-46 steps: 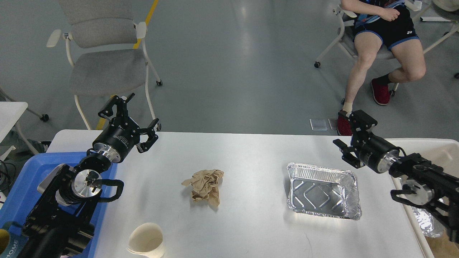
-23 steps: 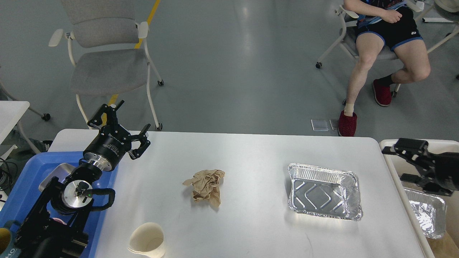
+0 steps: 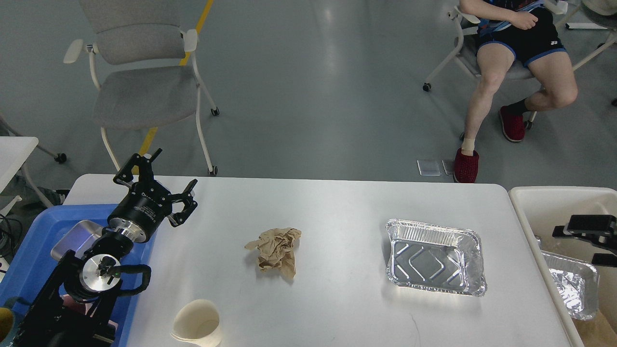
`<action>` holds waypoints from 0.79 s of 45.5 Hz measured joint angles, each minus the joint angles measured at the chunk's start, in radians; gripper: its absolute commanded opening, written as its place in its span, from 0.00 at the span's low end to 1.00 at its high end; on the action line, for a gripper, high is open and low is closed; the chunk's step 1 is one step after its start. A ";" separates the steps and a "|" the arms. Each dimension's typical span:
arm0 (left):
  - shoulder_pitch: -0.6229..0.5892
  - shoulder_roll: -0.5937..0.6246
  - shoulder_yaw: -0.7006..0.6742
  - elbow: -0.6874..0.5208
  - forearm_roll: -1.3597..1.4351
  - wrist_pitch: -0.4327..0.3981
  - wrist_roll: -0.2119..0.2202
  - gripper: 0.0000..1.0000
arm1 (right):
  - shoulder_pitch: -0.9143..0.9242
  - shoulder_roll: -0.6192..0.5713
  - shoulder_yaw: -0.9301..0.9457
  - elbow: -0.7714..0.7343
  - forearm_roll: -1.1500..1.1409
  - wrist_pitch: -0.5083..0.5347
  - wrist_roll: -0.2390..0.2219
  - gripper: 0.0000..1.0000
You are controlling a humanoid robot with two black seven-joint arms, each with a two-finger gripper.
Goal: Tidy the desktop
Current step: 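Raise the left gripper and reach the right gripper to the foil tray, then grasp the foil tray edge with the right gripper and lift it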
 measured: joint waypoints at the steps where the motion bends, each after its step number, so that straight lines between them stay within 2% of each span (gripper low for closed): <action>1: 0.000 0.001 0.000 0.000 0.000 0.001 0.000 0.97 | -0.009 0.027 0.000 -0.026 -0.012 -0.013 0.000 1.00; 6: 0.007 0.004 0.002 0.000 0.000 0.002 0.000 0.97 | -0.047 0.187 -0.002 -0.195 -0.041 -0.051 0.002 1.00; 8: 0.011 0.004 0.002 0.000 0.000 0.002 0.000 0.97 | -0.065 0.297 -0.004 -0.330 -0.056 -0.059 0.005 1.00; 16: 0.024 0.005 0.002 0.000 0.000 0.004 0.000 0.97 | -0.092 0.474 -0.004 -0.557 -0.096 -0.064 0.026 1.00; 36: 0.031 0.007 0.013 0.000 0.002 0.004 0.000 0.97 | -0.095 0.616 -0.002 -0.588 -0.100 -0.069 0.036 1.00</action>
